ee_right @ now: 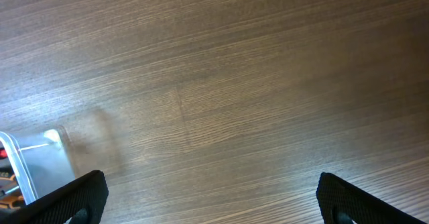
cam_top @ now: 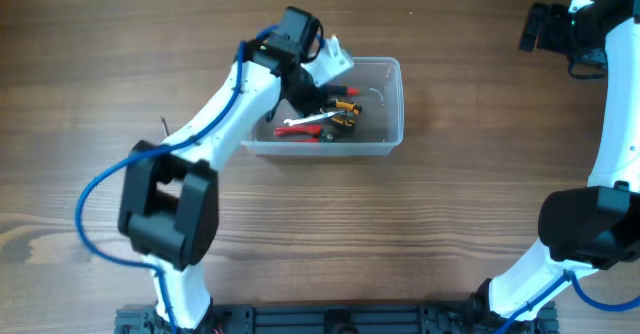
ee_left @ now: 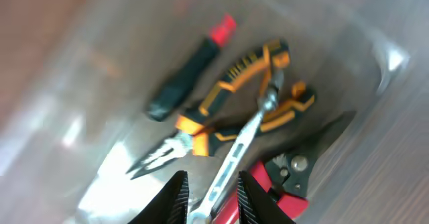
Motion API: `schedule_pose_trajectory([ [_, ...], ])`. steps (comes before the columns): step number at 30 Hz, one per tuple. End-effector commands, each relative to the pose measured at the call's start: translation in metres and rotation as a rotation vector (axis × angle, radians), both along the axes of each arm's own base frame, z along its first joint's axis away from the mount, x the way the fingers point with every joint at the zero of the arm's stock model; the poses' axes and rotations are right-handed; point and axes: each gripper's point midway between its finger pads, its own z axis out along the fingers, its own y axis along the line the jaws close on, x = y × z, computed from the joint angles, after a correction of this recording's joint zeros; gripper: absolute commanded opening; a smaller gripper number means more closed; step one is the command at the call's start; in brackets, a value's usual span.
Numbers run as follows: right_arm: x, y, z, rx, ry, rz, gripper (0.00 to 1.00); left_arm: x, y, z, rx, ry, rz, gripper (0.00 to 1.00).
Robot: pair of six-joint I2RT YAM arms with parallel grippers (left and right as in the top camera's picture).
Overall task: Pack container
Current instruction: 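Carry the socket wrench into the container and release it, then grasp the green-handled screwdriver with the left gripper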
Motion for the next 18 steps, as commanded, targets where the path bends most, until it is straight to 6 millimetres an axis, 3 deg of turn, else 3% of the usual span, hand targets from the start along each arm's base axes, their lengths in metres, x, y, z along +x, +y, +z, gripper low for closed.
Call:
schedule_pose_trajectory([
  [1,0.002,-0.001,-0.003,-0.012,0.009,0.002,1.0,0.012,0.027,0.098,-0.123,-0.14,0.253,0.3],
  [2,0.002,-0.001,-0.004,-0.012,0.01,0.002,1.0,0.009,0.041,0.113,-0.133,-0.152,0.31,0.35],
  [4,0.002,-0.001,-0.004,-0.012,0.01,0.002,1.0,0.001,0.068,0.135,-0.141,-0.164,0.41,0.36],
  [7,0.002,-0.001,-0.004,-0.012,0.01,0.002,1.0,-0.027,0.121,0.15,-0.142,-0.089,0.617,0.28],
  [12,0.002,-0.001,-0.003,-0.012,0.01,0.002,1.0,-0.072,0.194,0.118,-0.044,0.15,0.926,0.25],
  [18,0.002,-0.001,-0.003,-0.012,0.009,0.002,1.0,-0.102,0.248,0.057,0.012,0.303,1.265,0.34],
])
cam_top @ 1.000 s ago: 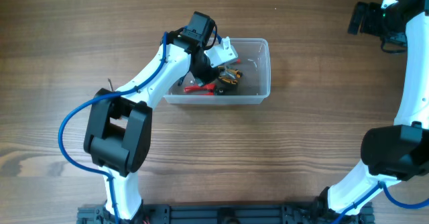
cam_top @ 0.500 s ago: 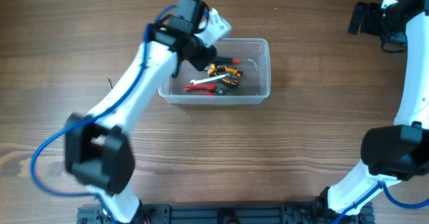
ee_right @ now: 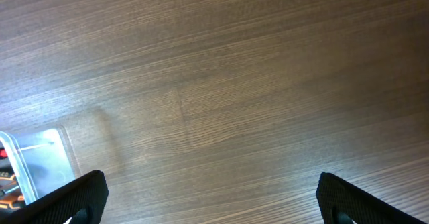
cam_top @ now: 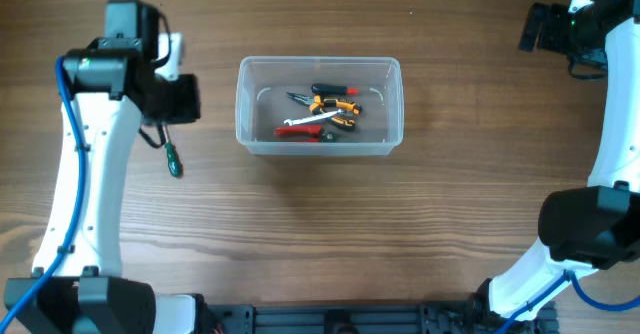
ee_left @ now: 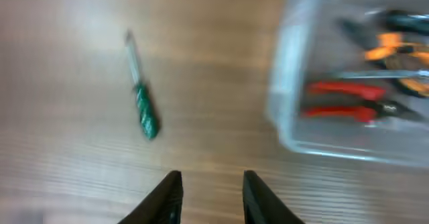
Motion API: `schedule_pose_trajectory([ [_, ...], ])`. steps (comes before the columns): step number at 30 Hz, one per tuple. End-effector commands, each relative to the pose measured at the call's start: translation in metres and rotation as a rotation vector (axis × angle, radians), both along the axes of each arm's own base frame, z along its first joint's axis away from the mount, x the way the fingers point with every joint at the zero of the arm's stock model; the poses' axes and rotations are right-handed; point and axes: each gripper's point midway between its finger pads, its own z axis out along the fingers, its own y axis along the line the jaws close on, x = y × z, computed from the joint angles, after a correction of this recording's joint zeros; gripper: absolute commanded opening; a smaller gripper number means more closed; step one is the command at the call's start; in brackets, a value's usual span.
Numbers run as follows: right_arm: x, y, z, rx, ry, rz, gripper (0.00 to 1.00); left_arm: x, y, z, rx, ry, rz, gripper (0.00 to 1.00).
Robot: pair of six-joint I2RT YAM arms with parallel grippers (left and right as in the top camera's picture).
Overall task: Pack container
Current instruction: 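Grasp the green-handled screwdriver with the left gripper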
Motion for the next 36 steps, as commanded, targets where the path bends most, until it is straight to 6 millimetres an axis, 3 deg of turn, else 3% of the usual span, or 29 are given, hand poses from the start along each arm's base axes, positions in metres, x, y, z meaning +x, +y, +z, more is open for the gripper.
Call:
schedule_pose_trajectory([
  [1,0.002,-0.001,-0.003,-0.012,0.009,0.002,1.0,-0.027,0.03,-0.052,0.013,0.139,0.221,0.35],
  [5,0.002,-0.001,-0.003,-0.012,0.009,0.002,1.0,-0.053,0.039,-0.107,0.011,0.225,0.264,0.36],
  [9,0.002,-0.001,-0.003,-0.012,0.009,0.002,1.0,-0.068,0.054,-0.141,0.014,0.233,0.416,0.37],
  [13,0.002,-0.001,-0.003,-0.012,0.009,0.002,1.0,-0.068,0.067,-0.151,0.001,0.209,0.506,0.43],
  [19,0.002,-0.001,-0.003,-0.012,0.009,0.002,1.0,-0.053,0.081,-0.154,-0.001,0.144,0.541,0.44],
  [27,0.002,-0.001,-0.003,-0.012,0.009,0.002,1.0,-0.035,0.082,-0.189,-0.018,0.155,0.537,0.41],
  [36,0.002,-0.001,-0.003,-0.013,0.009,0.002,1.0,-0.026,0.077,-0.21,-0.057,0.164,0.526,0.33],
])
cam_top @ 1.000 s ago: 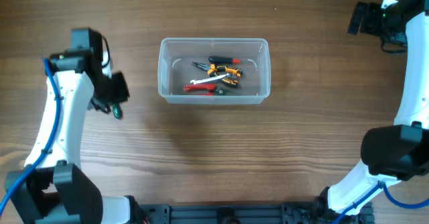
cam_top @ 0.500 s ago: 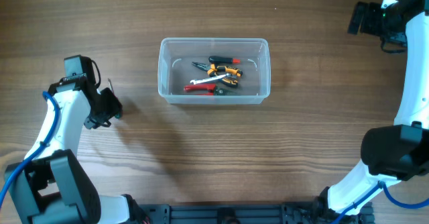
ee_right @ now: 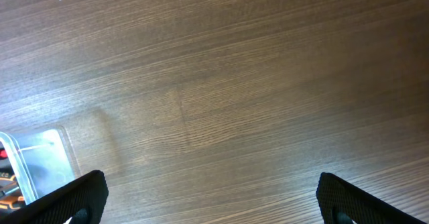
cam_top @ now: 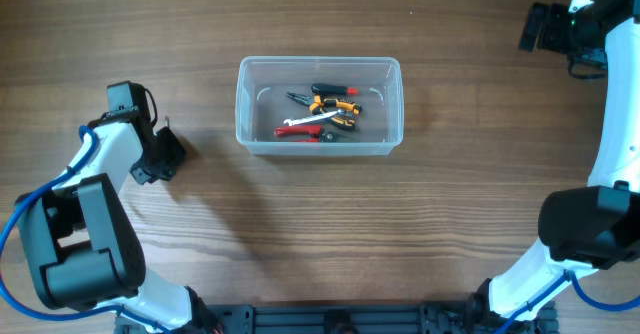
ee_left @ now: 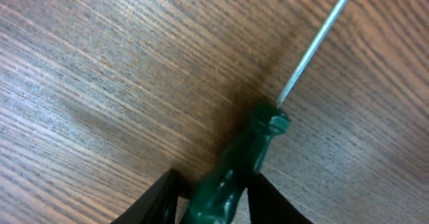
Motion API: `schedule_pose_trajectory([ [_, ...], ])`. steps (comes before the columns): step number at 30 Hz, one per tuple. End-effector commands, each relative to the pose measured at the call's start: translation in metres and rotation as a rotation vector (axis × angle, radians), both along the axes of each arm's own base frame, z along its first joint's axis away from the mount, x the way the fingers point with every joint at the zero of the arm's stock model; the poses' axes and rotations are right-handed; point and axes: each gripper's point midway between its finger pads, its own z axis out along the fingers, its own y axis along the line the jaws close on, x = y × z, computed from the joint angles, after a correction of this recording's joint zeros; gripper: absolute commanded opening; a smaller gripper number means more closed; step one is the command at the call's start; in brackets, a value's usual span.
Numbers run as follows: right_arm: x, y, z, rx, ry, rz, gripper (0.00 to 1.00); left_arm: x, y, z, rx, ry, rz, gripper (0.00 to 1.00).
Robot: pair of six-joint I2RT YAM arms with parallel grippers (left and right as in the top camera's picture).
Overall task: Pack container
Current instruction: 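Grasp the green-handled screwdriver with the left gripper, then lower the green screwdriver into the container and open the left gripper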
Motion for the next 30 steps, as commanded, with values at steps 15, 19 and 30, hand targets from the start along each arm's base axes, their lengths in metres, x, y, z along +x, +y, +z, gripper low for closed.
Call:
schedule_pose_trajectory([
  [15,0.002,-0.001,-0.004,-0.012,0.01,0.002,1.0,0.018,0.0,0.018,-0.041,0.019,-0.004,0.04],
  [19,0.002,-0.001,-0.003,-0.012,0.009,0.002,1.0,0.057,0.01,0.085,-0.011,-0.055,-0.075,0.04],
  [30,0.002,-0.001,-0.003,-0.013,0.008,0.002,1.0,0.12,-0.117,0.213,-0.214,-0.467,-0.823,0.04],
])
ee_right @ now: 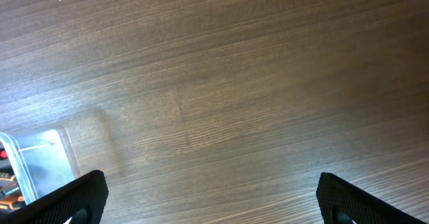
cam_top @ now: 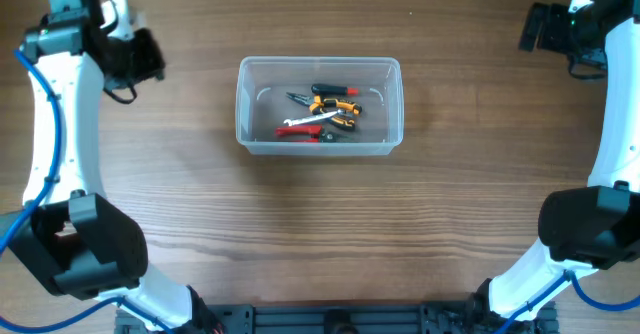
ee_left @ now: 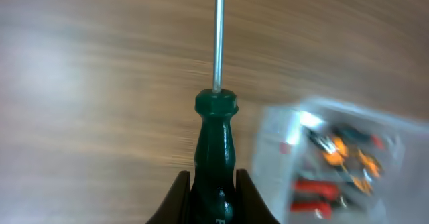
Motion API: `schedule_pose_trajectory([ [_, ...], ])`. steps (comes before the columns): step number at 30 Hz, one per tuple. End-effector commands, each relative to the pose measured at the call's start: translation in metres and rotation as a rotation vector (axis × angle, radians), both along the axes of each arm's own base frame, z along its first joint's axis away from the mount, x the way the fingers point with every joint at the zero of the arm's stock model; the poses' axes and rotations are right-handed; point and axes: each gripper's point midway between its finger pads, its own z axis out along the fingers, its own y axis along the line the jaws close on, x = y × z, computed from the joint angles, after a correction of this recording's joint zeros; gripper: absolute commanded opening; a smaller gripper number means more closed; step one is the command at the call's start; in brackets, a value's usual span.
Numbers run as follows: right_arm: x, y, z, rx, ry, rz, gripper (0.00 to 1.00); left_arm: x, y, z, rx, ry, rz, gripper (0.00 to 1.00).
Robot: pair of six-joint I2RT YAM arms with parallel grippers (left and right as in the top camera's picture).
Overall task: Pack container
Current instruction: 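Lower the green screwdriver into the container and open the left gripper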
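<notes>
A clear plastic container [cam_top: 395,109] stands mid-table, holding orange-handled pliers [cam_top: 333,103], red-handled snips [cam_top: 300,131] and a wrench. My left gripper [ee_left: 213,187] is shut on the green handle of a screwdriver [ee_left: 216,130], its steel shaft pointing ahead, lifted off the table. The container [ee_left: 281,140] shows blurred at the lower right of the left wrist view. In the overhead view the left gripper [cam_top: 140,56] hangs at the far left, left of the container; the screwdriver is hidden there. My right gripper [ee_right: 213,207] is wide open over bare wood, far right.
The right arm [cam_top: 575,29] stays at the table's far right corner. A corner of the container [ee_right: 33,157] shows at the left edge of the right wrist view. Bare wooden tabletop [cam_top: 300,234] lies around the container.
My left gripper was low on the table with the green screwdriver between its fingers; now it holds the screwdriver lifted, farther back and left of the container. The right arm has not moved.
My left gripper was first inside the container over the pliers, wrench and snips. Then it was left of the container above a green screwdriver lying on the table. Then it was down around the handle, and now it holds the screwdriver in the air.
</notes>
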Motion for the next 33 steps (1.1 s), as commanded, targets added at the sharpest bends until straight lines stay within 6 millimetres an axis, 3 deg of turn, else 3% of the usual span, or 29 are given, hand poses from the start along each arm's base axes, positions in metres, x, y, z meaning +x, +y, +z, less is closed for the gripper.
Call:
schedule_pose_trajectory([
  [1,0.002,-0.001,-0.003,-0.012,0.01,0.002,1.0,-0.003,-0.078,0.023,-0.026,-0.14,-0.436,0.04],
  [7,0.002,-0.001,-0.003,-0.013,0.009,0.002,1.0,-0.024,-0.176,0.022,0.087,-0.237,-0.89,0.04],
  [11,0.002,-0.001,-0.003,-0.013,0.009,0.002,1.0,-0.034,-0.213,0.011,0.23,-0.238,-1.034,0.04],
  [15,0.002,-0.001,-0.003,-0.013,0.009,0.002,1.0,-0.041,-0.239,-0.017,0.333,-0.197,-1.172,0.04],
  [21,0.002,-0.001,-0.003,-0.012,0.009,0.002,1.0,-0.034,-0.234,-0.086,0.383,-0.024,-1.191,0.04],
  [25,0.002,-0.001,-0.003,-0.012,0.009,0.002,1.0,-0.035,-0.231,-0.12,0.38,0.058,-1.201,0.05],
  [28,0.002,-0.001,-0.003,-0.012,0.009,0.001,1.0,-0.036,-0.23,-0.138,0.372,0.1,-1.204,0.16],
  [30,0.002,-0.001,-0.003,-0.013,0.009,0.002,1.0,-0.036,-0.23,-0.139,0.372,0.101,-1.204,0.35],
  [33,0.002,-0.001,-0.003,-0.013,0.009,0.002,1.0,-0.034,-0.231,-0.138,0.374,0.089,-1.202,0.42],
])
